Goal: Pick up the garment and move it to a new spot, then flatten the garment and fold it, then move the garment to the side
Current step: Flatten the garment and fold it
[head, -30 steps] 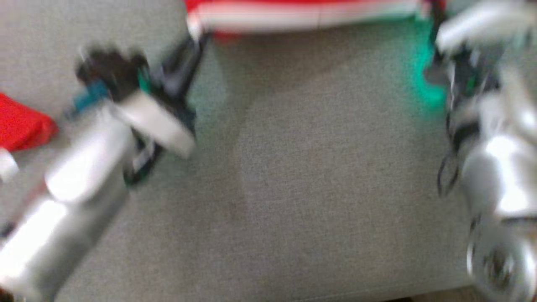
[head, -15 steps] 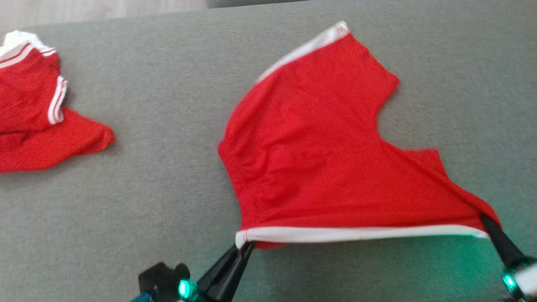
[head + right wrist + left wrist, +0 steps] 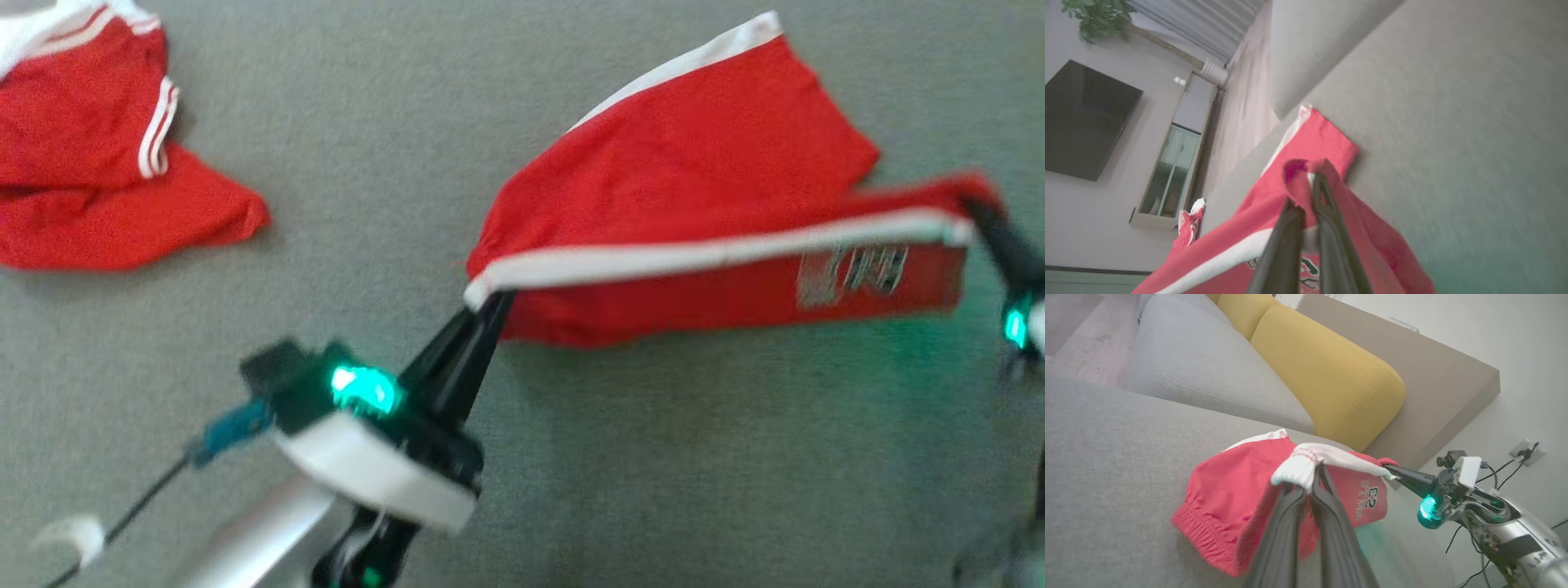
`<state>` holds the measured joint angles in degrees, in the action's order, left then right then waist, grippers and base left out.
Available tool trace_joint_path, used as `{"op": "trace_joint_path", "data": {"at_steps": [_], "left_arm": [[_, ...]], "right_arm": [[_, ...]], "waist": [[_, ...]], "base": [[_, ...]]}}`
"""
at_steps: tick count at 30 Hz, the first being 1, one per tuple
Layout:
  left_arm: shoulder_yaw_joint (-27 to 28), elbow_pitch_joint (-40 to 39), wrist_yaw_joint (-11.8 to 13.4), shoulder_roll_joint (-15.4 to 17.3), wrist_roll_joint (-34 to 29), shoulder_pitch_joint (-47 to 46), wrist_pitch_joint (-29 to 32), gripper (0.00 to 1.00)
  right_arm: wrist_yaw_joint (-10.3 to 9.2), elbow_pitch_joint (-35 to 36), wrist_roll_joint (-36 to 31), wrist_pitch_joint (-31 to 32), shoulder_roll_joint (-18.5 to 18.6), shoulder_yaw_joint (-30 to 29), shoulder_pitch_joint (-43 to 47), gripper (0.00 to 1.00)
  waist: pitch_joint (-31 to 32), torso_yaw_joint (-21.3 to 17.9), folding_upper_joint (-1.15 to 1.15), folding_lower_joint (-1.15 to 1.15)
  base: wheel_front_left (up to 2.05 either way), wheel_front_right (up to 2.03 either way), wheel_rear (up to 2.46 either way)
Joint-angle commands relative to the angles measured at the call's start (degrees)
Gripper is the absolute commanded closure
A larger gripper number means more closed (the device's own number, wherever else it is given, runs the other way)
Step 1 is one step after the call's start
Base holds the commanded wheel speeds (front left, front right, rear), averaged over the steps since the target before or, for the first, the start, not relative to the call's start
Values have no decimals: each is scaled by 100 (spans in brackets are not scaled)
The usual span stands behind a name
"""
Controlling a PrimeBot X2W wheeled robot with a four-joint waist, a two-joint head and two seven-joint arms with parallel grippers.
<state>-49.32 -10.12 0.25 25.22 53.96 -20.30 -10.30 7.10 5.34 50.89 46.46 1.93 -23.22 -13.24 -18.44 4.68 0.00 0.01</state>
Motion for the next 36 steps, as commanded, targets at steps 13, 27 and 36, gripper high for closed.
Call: {"op": "trace_joint_path", "data": {"at_steps": [13,27,36], "left_arm": [[96,1900,-153,-1200,-173,-1711,135,100],[96,3108,130,-1601,-351,-2092,-18,0],[140,2686,726,-1156,-708,-1630,-231,0]], "right_arm": [[39,-1916,-2250,170,95,-175,-3405,100],[39,-2590,-2940,-1090,95,216,-3772,0],[39,-1253,-3676,-1303,1275,1794,-2600,0]], "waist": [[-876,930,0,-1],[-945,874,0,-1],[-868,698,0,-1]], "base": [[0,0,0],[0,0,0],[0,0,0]]}}
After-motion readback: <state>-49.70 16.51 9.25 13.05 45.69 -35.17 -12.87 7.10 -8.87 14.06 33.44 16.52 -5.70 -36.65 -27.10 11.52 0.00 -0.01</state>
